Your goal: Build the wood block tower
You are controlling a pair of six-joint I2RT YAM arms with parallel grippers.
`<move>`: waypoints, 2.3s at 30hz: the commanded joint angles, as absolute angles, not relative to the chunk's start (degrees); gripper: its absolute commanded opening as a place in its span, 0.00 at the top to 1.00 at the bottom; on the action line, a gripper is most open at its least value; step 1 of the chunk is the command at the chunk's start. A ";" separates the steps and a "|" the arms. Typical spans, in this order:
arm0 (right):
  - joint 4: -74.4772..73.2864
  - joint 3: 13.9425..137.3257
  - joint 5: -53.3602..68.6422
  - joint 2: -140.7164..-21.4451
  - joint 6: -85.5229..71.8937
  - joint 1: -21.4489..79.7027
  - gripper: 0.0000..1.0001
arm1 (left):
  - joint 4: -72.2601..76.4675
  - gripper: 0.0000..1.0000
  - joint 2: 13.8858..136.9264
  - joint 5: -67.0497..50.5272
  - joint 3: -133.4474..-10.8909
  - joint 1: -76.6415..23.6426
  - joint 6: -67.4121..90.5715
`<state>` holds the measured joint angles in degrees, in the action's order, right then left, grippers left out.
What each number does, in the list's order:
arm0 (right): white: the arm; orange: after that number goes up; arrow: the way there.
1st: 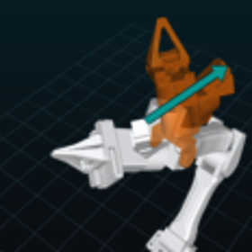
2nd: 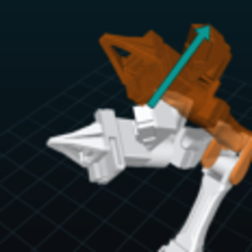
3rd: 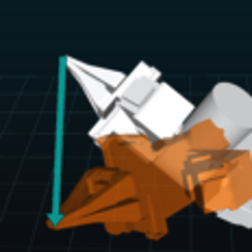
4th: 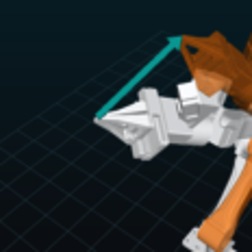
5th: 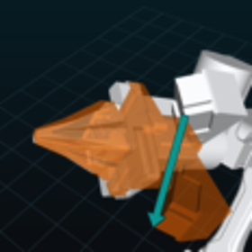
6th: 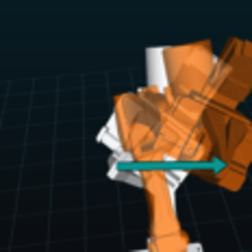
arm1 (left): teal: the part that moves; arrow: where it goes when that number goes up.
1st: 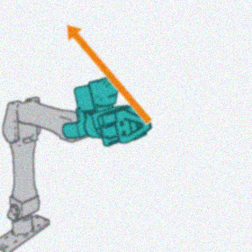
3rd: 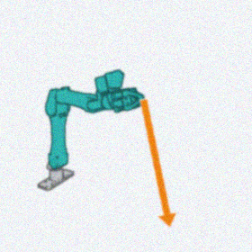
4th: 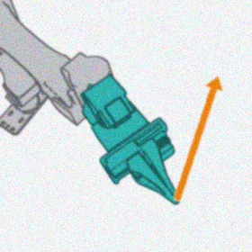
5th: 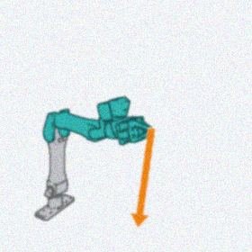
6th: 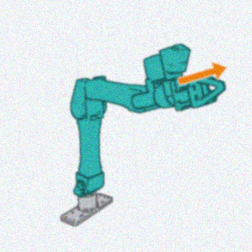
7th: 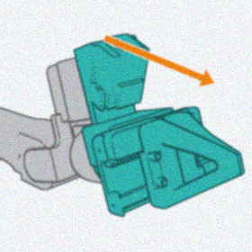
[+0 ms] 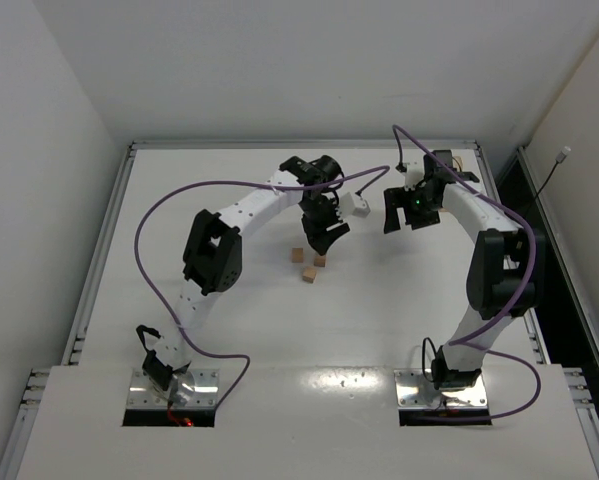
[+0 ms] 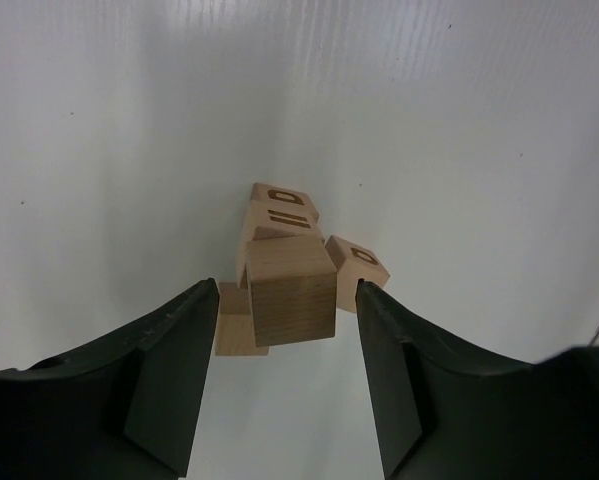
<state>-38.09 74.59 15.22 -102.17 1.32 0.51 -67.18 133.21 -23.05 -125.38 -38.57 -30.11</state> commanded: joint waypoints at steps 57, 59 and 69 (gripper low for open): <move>-37.44 75.85 13.10 -101.17 1.85 1.32 0.20 | -27.15 0.48 106.08 -0.53 -77.43 -32.34 34.28; -37.44 75.85 13.10 -101.16 1.85 1.32 0.20 | -27.16 0.48 107.40 -0.53 -79.10 -32.34 34.28; -37.44 75.32 13.10 -101.16 1.85 0.79 0.20 | -27.77 0.48 111.18 -1.14 -80.95 -34.01 34.80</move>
